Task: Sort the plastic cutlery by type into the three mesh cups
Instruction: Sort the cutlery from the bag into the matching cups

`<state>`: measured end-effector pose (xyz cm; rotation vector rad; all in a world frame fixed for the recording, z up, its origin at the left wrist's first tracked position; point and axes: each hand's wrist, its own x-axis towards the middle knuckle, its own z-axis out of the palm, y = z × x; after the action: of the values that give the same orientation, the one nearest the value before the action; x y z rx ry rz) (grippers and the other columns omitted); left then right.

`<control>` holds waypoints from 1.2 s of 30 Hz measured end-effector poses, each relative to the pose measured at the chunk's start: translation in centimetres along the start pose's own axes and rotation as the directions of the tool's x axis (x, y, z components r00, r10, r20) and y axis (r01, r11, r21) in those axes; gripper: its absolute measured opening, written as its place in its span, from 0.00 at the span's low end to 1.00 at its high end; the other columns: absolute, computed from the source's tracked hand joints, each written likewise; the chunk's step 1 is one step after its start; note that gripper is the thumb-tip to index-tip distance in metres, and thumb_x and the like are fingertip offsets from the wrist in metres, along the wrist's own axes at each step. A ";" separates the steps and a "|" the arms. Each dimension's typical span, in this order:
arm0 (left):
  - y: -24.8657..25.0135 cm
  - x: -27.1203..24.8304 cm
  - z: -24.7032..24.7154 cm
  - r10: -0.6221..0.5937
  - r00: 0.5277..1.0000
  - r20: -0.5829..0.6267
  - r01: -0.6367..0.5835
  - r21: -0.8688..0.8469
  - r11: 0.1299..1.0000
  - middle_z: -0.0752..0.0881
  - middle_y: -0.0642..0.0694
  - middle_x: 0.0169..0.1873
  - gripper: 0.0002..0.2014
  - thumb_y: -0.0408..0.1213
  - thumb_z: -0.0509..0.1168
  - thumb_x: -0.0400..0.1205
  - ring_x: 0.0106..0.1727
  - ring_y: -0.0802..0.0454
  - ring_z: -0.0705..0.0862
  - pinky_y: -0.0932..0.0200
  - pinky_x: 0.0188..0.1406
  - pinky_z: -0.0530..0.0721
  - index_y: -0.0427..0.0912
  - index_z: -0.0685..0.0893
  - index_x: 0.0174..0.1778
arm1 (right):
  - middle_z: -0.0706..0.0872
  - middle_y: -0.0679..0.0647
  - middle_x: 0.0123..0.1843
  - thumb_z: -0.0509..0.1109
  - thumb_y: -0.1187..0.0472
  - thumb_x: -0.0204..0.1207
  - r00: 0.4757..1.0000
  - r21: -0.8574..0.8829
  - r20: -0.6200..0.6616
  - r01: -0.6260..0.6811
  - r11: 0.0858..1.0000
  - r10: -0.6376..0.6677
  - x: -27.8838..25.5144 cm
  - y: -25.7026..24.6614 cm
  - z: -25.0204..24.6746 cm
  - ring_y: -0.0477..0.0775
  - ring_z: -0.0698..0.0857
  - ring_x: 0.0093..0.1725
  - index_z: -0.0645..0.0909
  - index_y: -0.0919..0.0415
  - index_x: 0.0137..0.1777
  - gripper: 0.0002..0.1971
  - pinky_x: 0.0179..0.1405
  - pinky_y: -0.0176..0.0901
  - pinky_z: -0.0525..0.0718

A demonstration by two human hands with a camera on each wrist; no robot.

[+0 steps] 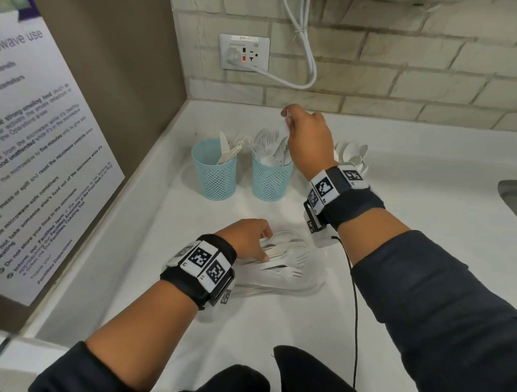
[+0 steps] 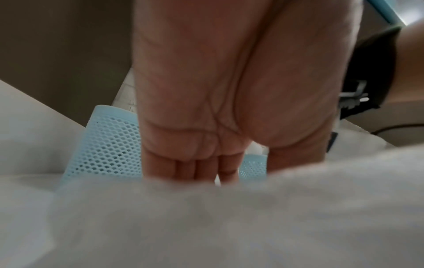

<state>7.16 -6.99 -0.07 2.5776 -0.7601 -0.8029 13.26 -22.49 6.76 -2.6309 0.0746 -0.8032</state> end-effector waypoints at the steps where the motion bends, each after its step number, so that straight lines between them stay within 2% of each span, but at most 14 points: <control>1: -0.1 0.0 0.1 -0.005 1.000 0.001 0.005 0.001 1.000 0.77 0.44 0.68 0.26 0.38 0.71 0.76 0.67 0.48 0.76 0.59 0.65 0.73 0.41 0.72 0.70 | 0.87 0.61 0.53 0.55 0.72 0.78 0.999 -0.057 0.031 0.027 0.998 -0.026 0.3 -0.3 0.2 0.64 0.77 0.57 0.76 0.60 0.65 0.19 0.45 0.47 0.70; 4: -0.1 0.1 0.1 -0.021 1.000 -0.009 0.021 -0.005 1.000 0.76 0.44 0.68 0.28 0.39 0.71 0.76 0.67 0.47 0.76 0.59 0.63 0.74 0.40 0.70 0.70 | 0.87 0.59 0.53 0.55 0.69 0.78 0.986 -0.193 0.157 0.077 0.978 -0.046 0.6 -0.5 1.0 0.63 0.75 0.59 0.76 0.59 0.64 0.17 0.45 0.47 0.65; 8: -0.2 0.0 0.0 -0.030 0.999 -0.016 0.031 0.002 1.000 0.75 0.43 0.70 0.30 0.41 0.71 0.77 0.69 0.47 0.75 0.59 0.64 0.72 0.39 0.68 0.73 | 0.84 0.60 0.58 0.53 0.67 0.79 0.930 -0.265 0.359 0.019 0.964 0.080 -0.3 0.2 1.7 0.63 0.72 0.65 0.74 0.59 0.67 0.18 0.58 0.53 0.69; 14: -0.1 -0.1 0.0 -0.004 1.000 -0.016 0.005 0.055 0.998 0.75 0.43 0.71 0.28 0.42 0.69 0.79 0.70 0.47 0.74 0.61 0.66 0.70 0.38 0.70 0.73 | 0.81 0.61 0.63 0.49 0.65 0.82 0.877 -0.270 0.451 -0.045 0.962 0.168 -0.2 -0.1 2.0 0.63 0.69 0.68 0.70 0.62 0.69 0.17 0.61 0.56 0.66; 18: 0.0 -0.1 0.0 -0.008 1.000 -0.013 0.009 0.068 0.998 0.78 0.41 0.67 0.26 0.42 0.69 0.79 0.67 0.45 0.76 0.57 0.65 0.72 0.35 0.74 0.70 | 0.75 0.60 0.73 0.47 0.51 0.85 0.839 -0.178 0.510 -0.115 0.977 0.191 -0.1 0.1 1.9 0.64 0.63 0.74 0.62 0.57 0.77 0.23 0.67 0.59 0.62; 20: -0.1 -0.1 0.0 -0.009 1.000 -0.013 0.010 0.061 0.998 0.78 0.41 0.67 0.26 0.42 0.69 0.79 0.67 0.45 0.77 0.56 0.66 0.73 0.36 0.74 0.70 | 0.74 0.58 0.74 0.50 0.50 0.85 0.869 -0.072 0.454 -0.185 0.980 0.198 0.0 0.3 1.6 0.64 0.62 0.76 0.59 0.54 0.79 0.24 0.70 0.60 0.61; 22: -0.2 0.1 0.1 -0.006 1.000 -0.007 0.006 0.058 0.998 0.78 0.42 0.67 0.26 0.42 0.69 0.78 0.67 0.45 0.77 0.57 0.66 0.73 0.37 0.74 0.70 | 0.77 0.58 0.71 0.53 0.54 0.84 0.920 0.011 0.323 -0.240 0.971 0.224 0.2 0.5 1.0 0.64 0.65 0.74 0.63 0.55 0.77 0.22 0.69 0.58 0.64; 26: -0.4 0.3 0.2 -0.006 1.000 0.003 0.006 0.050 0.999 0.80 0.43 0.63 0.24 0.42 0.69 0.78 0.62 0.46 0.78 0.56 0.63 0.73 0.36 0.76 0.67 | 0.85 0.62 0.58 0.56 0.70 0.76 0.953 0.176 0.167 -0.280 0.944 0.252 0.3 0.7 -0.8 0.60 0.81 0.60 0.81 0.67 0.58 0.16 0.51 0.37 0.74; 28: -0.4 0.5 0.1 -0.002 1.000 0.013 0.001 0.052 0.999 0.80 0.43 0.58 0.21 0.42 0.70 0.78 0.56 0.47 0.77 0.57 0.59 0.73 0.35 0.78 0.63 | 0.88 0.63 0.50 0.56 0.72 0.73 0.952 0.199 0.116 -0.300 0.933 0.282 0.4 0.8 -1.7 0.61 0.84 0.52 0.85 0.72 0.48 0.15 0.49 0.42 0.80; 30: -0.5 0.6 0.1 -0.002 1.000 0.031 0.000 0.059 0.998 0.81 0.41 0.57 0.18 0.43 0.69 0.78 0.54 0.47 0.77 0.57 0.56 0.73 0.36 0.79 0.58 | 0.88 0.66 0.43 0.58 0.72 0.73 0.929 0.168 0.206 -0.342 0.924 0.307 0.7 0.7 -2.7 0.61 0.84 0.43 0.84 0.76 0.45 0.12 0.48 0.51 0.85; 31: -0.6 0.7 0.1 -0.005 0.999 0.040 0.003 0.062 0.998 0.81 0.41 0.56 0.18 0.43 0.69 0.78 0.54 0.46 0.78 0.57 0.55 0.73 0.36 0.79 0.58 | 0.86 0.64 0.39 0.60 0.72 0.74 0.890 0.108 0.338 -0.359 0.927 0.305 0.7 0.4 -3.4 0.58 0.82 0.37 0.83 0.76 0.44 0.10 0.43 0.48 0.85; 33: -0.6 0.9 0.2 -0.007 0.999 0.038 0.004 0.063 0.998 0.79 0.44 0.46 0.15 0.45 0.68 0.79 0.47 0.47 0.76 0.58 0.47 0.71 0.37 0.79 0.52 | 0.81 0.59 0.34 0.62 0.69 0.77 0.713 -0.049 0.632 -0.352 0.935 0.302 0.4 -0.5 -4.9 0.52 0.77 0.31 0.81 0.69 0.41 0.07 0.29 0.36 0.77; 35: -0.5 0.9 0.2 -0.007 1.000 0.021 0.006 0.056 0.998 0.76 0.47 0.40 0.14 0.48 0.65 0.80 0.44 0.49 0.73 0.60 0.42 0.67 0.39 0.77 0.46 | 0.85 0.60 0.40 0.64 0.68 0.78 0.511 -0.129 0.813 -0.313 0.941 0.281 -0.4 -1.3 -6.0 0.53 0.80 0.35 0.83 0.70 0.46 0.07 0.28 0.33 0.77; 36: -0.5 0.9 0.3 -0.010 1.000 0.023 0.009 0.055 0.998 0.76 0.47 0.42 0.15 0.49 0.65 0.80 0.45 0.49 0.74 0.60 0.43 0.67 0.39 0.78 0.49 | 0.86 0.59 0.43 0.64 0.68 0.78 0.426 -0.148 0.867 -0.273 0.951 0.258 -0.8 -1.6 -6.1 0.53 0.82 0.40 0.83 0.69 0.50 0.08 0.28 0.32 0.79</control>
<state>7.84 -7.20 -0.90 2.6265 -0.7874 -0.8271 9.11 -23.03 11.60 -2.5683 0.1886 0.7400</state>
